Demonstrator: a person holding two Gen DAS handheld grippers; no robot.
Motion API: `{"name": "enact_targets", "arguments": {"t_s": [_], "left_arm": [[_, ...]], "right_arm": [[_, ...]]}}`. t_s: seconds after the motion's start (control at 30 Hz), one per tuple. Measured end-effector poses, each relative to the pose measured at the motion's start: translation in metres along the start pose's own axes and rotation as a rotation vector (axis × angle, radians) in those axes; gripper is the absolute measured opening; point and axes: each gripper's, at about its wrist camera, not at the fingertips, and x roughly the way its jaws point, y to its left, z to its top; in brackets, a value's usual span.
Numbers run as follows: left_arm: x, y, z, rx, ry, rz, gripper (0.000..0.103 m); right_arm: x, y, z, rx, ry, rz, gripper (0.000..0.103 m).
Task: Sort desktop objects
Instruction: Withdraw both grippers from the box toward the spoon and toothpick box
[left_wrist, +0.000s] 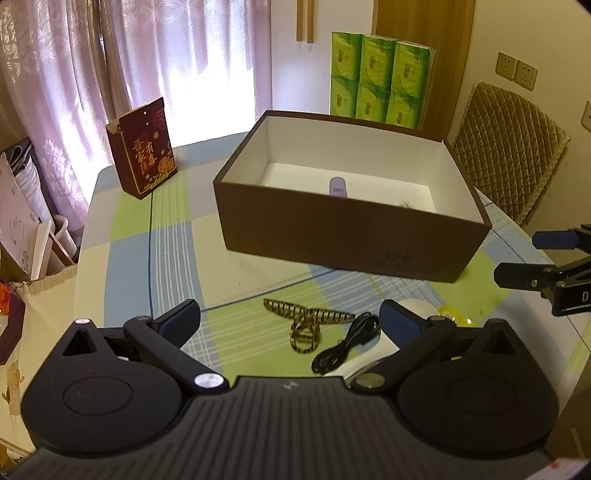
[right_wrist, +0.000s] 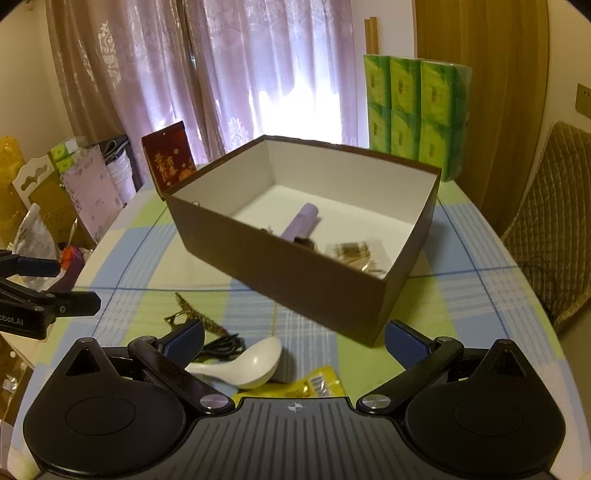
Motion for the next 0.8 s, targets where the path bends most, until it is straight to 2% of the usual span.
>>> {"name": "enact_targets", "arguments": {"t_s": [0.3,0.8], "left_arm": [[-0.008,0.008,-0.019,0.01,0.02,-0.009,0.102],[-0.007,0.013,-0.042,0.04,0.069,-0.009,0.102]], "right_arm": [[0.0,0.017,-0.021,0.026,0.038,0.008,0.101],[0.007,0.032,-0.037,0.047,0.097,-0.005,0.101]]}}
